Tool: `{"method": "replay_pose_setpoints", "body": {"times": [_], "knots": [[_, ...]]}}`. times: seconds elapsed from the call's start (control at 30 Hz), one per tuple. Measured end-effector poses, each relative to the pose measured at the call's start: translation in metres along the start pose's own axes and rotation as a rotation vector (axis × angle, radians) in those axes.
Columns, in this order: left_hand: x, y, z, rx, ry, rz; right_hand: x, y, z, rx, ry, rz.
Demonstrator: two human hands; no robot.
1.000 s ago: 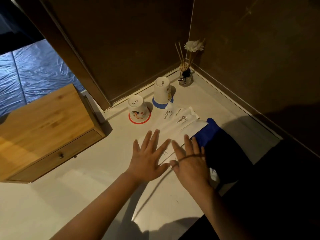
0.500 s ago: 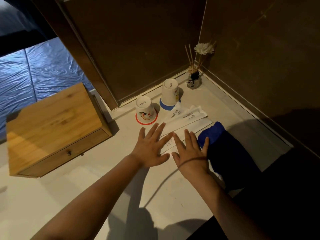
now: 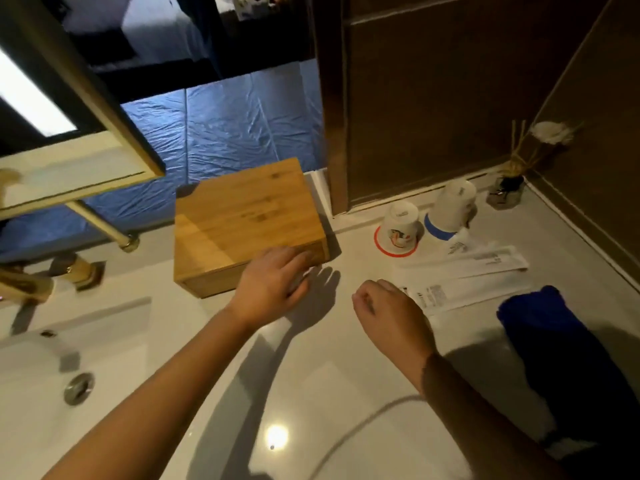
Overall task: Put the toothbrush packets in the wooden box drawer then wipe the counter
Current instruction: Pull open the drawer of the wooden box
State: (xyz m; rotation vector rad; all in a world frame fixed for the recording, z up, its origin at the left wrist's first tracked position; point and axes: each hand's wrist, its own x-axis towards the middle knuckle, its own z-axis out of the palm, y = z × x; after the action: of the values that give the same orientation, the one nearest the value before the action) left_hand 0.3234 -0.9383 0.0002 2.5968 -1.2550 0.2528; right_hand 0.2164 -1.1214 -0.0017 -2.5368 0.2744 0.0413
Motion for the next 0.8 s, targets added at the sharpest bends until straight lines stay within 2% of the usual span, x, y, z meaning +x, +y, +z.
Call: {"method": "replay_pose_setpoints", "body": {"times": [0.13,0.27,0.4,0.5,0.8], "knots": [[-0.008,-0.062,-0.024,0.08,0.092,-0.179,0.041,-0.035,0.033,0.232,-0.192,0.105],[-0.016,-0.113,-0.017,0.079,-0.169,-0.539,0.081,-0.07,0.062,0.58,-0.47,0.381],[-0.021,-0.129,-0.005,0.071,-0.205,-0.583,0.1,-0.099,0.072,0.77,-0.628,0.552],[-0.022,-0.129,-0.001,0.109,-0.154,-0.579,0.105,-0.112,0.079,0.852,-0.663,0.577],[-0.022,-0.133,0.003,0.092,-0.141,-0.573,0.098,-0.108,0.107,0.968,-0.532,0.557]]}}
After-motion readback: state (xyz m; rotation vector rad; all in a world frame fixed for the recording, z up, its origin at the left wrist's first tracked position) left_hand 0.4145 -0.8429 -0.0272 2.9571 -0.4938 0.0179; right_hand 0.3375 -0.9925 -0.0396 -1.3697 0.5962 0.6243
